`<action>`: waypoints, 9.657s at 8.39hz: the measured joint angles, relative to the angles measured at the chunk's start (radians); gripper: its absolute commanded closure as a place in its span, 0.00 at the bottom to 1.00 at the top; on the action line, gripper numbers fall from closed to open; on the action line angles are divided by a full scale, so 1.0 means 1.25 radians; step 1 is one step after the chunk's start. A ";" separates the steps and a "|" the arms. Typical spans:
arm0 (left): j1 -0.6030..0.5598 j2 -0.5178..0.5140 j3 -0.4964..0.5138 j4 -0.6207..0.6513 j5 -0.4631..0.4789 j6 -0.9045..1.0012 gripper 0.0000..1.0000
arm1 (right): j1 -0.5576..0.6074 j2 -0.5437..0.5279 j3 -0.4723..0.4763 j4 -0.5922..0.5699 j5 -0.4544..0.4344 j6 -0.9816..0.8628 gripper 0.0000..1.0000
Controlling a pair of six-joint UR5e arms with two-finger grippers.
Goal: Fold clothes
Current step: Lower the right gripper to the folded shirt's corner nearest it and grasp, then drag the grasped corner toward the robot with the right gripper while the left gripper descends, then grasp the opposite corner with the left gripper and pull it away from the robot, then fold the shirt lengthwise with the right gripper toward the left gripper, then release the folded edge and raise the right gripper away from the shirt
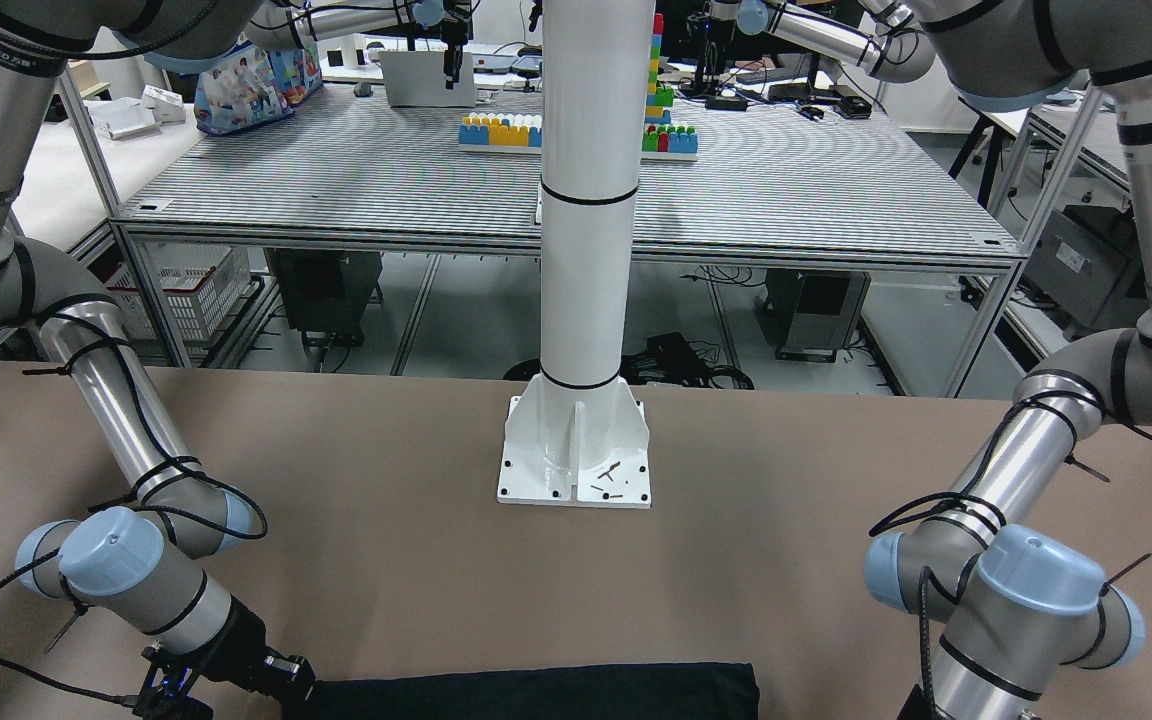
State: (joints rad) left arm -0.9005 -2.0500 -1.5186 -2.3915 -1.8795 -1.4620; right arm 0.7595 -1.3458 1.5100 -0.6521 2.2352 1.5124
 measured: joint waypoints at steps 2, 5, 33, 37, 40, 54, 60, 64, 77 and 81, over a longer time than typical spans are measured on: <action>0.000 0.001 0.001 -0.001 0.000 0.001 0.00 | 0.000 -0.013 0.032 -0.001 0.008 0.000 1.00; -0.002 0.002 0.000 -0.001 0.001 0.011 0.00 | -0.043 -0.047 0.143 -0.005 0.059 0.009 1.00; 0.291 0.242 -0.109 -0.108 0.188 -0.084 1.00 | -0.097 -0.026 0.320 -0.114 -0.156 0.078 0.05; 0.287 0.228 -0.116 -0.107 0.149 -0.082 1.00 | -0.097 -0.030 0.320 -0.114 -0.156 0.079 0.05; 0.237 0.197 -0.106 -0.090 0.128 -0.041 1.00 | -0.097 -0.031 0.321 -0.114 -0.156 0.078 0.05; 0.060 -0.376 0.477 -0.012 0.189 0.083 0.00 | -0.087 -0.014 0.321 -0.203 -0.220 0.022 0.05; -0.029 -0.285 0.365 -0.012 0.019 0.207 0.00 | -0.122 0.248 0.282 -0.640 -0.379 -0.213 0.05; -0.057 -0.255 0.354 -0.018 -0.015 0.249 0.00 | -0.142 0.416 0.075 -0.693 -0.449 -0.228 0.05; -0.053 -0.226 0.337 -0.021 -0.016 0.243 0.00 | -0.120 0.451 -0.132 -0.606 -0.495 -0.324 0.06; -0.049 -0.229 0.336 -0.021 -0.014 0.240 0.00 | -0.110 0.451 -0.144 -0.603 -0.493 -0.343 0.06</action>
State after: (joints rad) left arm -0.9624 -2.3358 -1.0983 -2.4176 -1.8969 -1.1619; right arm 0.6216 -0.7823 1.3301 -1.4063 1.6192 1.0837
